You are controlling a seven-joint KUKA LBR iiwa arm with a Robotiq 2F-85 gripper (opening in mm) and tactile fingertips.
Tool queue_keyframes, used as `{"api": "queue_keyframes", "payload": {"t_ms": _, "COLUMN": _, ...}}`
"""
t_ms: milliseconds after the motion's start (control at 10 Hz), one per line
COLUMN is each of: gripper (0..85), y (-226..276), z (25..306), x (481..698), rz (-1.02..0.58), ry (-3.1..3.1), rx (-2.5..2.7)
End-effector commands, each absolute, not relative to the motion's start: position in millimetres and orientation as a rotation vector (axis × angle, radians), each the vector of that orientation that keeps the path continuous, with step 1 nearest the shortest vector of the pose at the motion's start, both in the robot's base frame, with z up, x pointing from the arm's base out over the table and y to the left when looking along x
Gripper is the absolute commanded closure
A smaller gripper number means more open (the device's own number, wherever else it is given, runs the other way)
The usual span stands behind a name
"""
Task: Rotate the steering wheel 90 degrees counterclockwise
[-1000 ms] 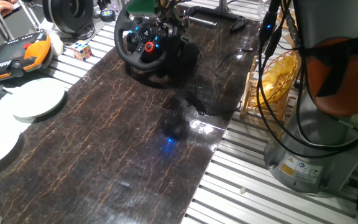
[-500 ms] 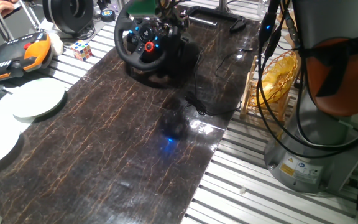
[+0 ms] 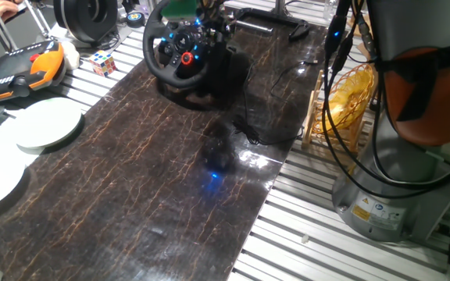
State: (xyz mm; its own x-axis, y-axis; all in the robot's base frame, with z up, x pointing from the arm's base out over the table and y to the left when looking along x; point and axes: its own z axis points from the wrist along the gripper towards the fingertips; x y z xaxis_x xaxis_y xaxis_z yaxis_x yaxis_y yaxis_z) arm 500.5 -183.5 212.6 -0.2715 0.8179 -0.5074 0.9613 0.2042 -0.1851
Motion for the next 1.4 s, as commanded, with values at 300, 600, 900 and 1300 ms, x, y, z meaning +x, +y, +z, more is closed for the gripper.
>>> {"api": "queue_keyframes", "payload": {"t_ms": 300, "gripper": 84.3, "y": -187.0, "z": 214.6, "x": 500.5, "rz": -0.694, "ry": 2.219, "rx": 1.632}}
{"api": "queue_keyframes", "payload": {"t_ms": 600, "gripper": 84.3, "y": -193.6, "z": 222.6, "x": 502.0, "rz": -0.702, "ry": 2.271, "rx": 1.566}}
{"api": "queue_keyframes", "payload": {"t_ms": 900, "gripper": 84.3, "y": -199.7, "z": 232.0, "x": 503.5, "rz": -0.726, "ry": 2.354, "rx": 1.451}}
{"api": "queue_keyframes", "payload": {"t_ms": 1300, "gripper": 84.3, "y": -204.3, "z": 235.7, "x": 506.7, "rz": -0.731, "ry": 2.432, "rx": 1.341}}
